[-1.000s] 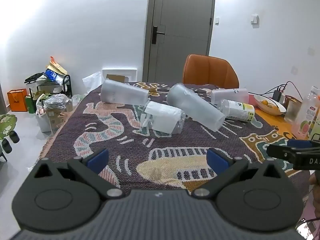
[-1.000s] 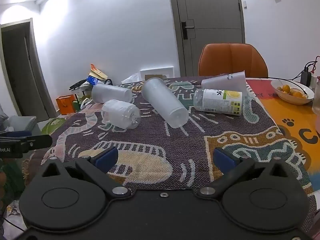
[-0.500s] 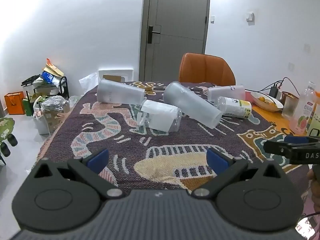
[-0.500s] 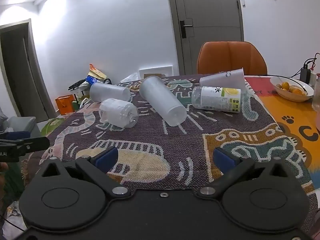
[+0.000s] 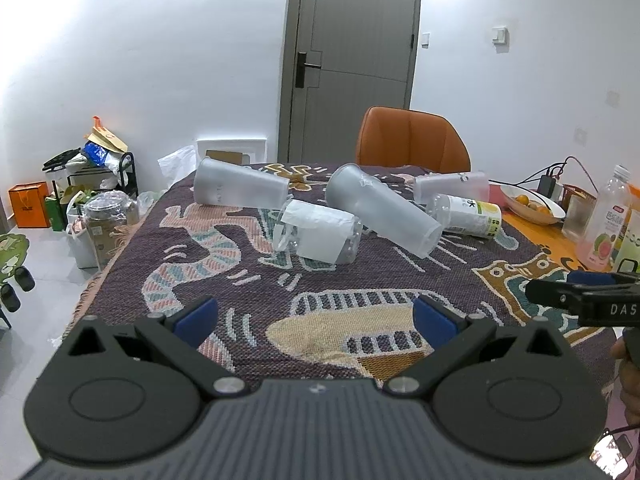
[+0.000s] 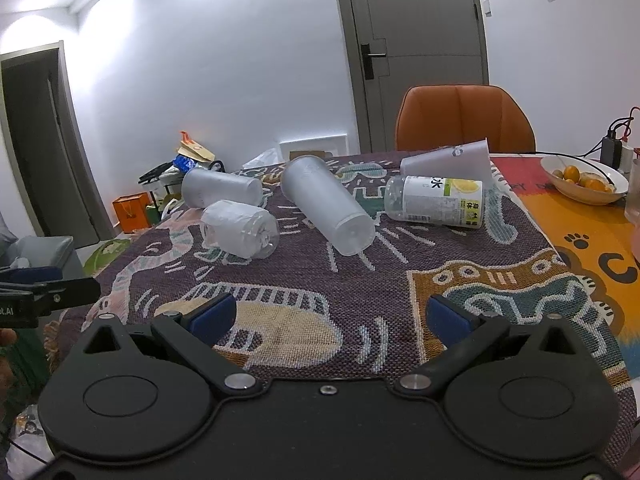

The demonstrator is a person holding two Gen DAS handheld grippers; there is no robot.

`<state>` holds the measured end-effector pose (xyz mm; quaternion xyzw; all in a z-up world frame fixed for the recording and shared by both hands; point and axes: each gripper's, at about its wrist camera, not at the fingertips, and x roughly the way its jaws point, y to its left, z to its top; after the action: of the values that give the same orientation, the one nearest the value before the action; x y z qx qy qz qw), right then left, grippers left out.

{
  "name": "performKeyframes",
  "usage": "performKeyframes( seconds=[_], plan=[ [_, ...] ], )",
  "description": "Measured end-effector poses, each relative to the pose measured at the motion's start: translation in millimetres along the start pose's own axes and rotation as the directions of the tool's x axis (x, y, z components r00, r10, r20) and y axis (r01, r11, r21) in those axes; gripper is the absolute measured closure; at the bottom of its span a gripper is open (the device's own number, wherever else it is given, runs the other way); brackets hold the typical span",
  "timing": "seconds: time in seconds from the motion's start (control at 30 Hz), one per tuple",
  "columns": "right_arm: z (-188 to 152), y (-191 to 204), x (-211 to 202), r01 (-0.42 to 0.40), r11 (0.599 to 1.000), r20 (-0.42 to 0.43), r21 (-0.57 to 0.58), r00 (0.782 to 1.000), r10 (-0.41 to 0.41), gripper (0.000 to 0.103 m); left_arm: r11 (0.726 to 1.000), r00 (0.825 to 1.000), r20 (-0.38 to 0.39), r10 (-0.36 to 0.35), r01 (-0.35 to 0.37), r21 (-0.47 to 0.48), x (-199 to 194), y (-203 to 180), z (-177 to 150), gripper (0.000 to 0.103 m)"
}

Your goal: Flip cup upright

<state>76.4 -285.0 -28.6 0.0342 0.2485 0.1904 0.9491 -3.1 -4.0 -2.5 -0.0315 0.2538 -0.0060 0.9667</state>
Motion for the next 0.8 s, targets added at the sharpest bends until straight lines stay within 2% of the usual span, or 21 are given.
performKeyframes(
  seconds=[0.8],
  plan=[
    [3.2,-1.3,-1.7,0.010,1.000,0.011,-0.002,1.000,-0.010,0.000,1.000,1.000,0.008,0.005,-0.005,-0.006,-4.8,3.4,0.3,0.000]
  ],
)
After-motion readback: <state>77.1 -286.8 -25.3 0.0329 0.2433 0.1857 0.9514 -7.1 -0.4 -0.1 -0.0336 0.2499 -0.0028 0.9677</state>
